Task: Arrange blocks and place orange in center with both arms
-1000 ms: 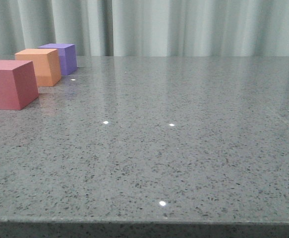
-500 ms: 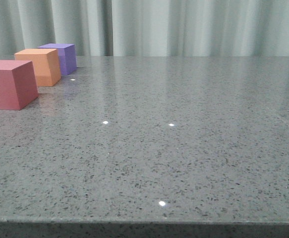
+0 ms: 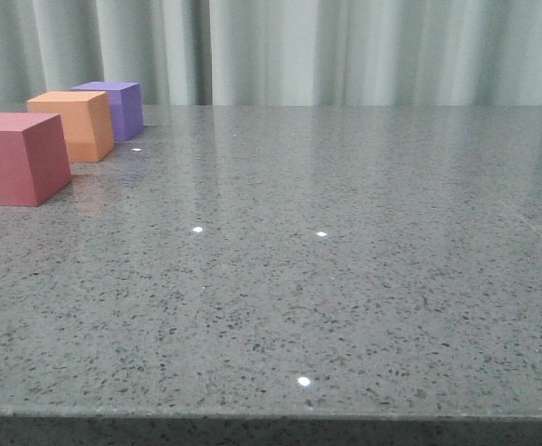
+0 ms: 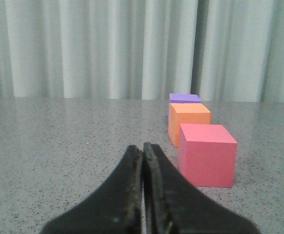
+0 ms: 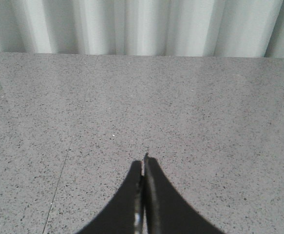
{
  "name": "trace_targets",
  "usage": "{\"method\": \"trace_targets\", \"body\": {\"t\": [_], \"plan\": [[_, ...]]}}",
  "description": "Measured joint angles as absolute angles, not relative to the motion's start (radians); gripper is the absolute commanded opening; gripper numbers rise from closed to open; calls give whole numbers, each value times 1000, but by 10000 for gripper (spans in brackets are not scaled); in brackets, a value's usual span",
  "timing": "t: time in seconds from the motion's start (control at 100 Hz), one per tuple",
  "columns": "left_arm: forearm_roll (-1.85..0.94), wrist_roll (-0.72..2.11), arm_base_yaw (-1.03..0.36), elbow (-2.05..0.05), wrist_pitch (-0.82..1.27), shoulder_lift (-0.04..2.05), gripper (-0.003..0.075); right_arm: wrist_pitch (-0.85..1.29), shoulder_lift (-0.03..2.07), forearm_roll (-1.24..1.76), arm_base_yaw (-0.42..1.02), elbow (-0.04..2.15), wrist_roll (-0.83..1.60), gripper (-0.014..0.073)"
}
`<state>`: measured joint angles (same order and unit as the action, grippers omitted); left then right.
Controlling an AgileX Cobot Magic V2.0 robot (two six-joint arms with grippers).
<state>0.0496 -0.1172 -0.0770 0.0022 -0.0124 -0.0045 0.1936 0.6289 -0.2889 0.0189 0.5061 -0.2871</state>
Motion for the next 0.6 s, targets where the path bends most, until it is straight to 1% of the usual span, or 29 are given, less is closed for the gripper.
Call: {"method": "trace_targets", "body": {"t": [0.16, 0.3, 0.44, 0.6], "plan": [[50, -117, -77, 2, -10, -5, -20, 194, 627, -289, 19, 506, -287, -69], [50, -117, -77, 2, -10, -5, -20, 191, 574, -265, 19, 474, -287, -69], [50, -117, -77, 2, -10, -5, -20, 186, 447, -182, 19, 420, -256, -69], [50, -117, -77, 2, -10, -5, -20, 181, 251, -64, 19, 339, -142, -69]]}}
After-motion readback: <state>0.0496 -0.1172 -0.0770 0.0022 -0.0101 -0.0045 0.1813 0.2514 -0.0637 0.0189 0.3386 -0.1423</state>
